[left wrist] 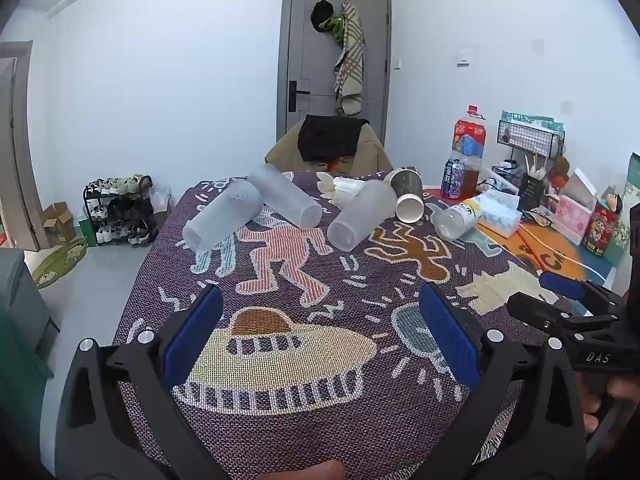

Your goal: Flip cup upright

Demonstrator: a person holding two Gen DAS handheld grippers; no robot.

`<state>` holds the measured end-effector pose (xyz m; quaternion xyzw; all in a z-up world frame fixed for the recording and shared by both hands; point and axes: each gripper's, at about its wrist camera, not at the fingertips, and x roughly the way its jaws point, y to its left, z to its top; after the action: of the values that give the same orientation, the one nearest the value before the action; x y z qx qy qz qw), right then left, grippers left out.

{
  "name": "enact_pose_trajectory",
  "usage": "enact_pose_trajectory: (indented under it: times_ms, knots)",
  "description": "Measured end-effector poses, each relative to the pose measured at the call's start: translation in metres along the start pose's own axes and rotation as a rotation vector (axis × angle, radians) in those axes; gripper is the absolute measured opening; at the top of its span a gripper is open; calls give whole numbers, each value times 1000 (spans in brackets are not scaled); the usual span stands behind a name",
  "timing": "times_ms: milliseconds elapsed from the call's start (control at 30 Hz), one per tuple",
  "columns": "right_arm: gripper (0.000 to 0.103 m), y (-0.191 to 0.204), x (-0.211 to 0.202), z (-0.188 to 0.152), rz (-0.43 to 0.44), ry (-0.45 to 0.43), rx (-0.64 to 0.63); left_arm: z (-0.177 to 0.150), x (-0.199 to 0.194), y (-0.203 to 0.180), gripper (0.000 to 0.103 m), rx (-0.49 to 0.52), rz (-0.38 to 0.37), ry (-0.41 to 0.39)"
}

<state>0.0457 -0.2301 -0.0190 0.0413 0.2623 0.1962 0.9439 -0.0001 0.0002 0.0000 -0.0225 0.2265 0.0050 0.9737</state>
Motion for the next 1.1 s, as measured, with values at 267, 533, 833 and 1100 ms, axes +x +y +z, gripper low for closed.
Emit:
enact_pose_trajectory:
  times_ms: [267, 533, 833, 1100]
  knots:
    - [95, -1, -3, -1, 2, -2, 3, 0, 2, 0, 97, -2, 1, 1]
    - [95, 0, -2, 0, -10, 2, -8, 1, 2, -3, 97, 3, -1, 3]
    - [95, -1, -4, 1, -12, -3, -8, -1, 2, -5, 97, 8, -4, -1]
    - [95, 1, -4, 1, -12, -6, -13, 0, -1, -6, 97, 5, -9, 3]
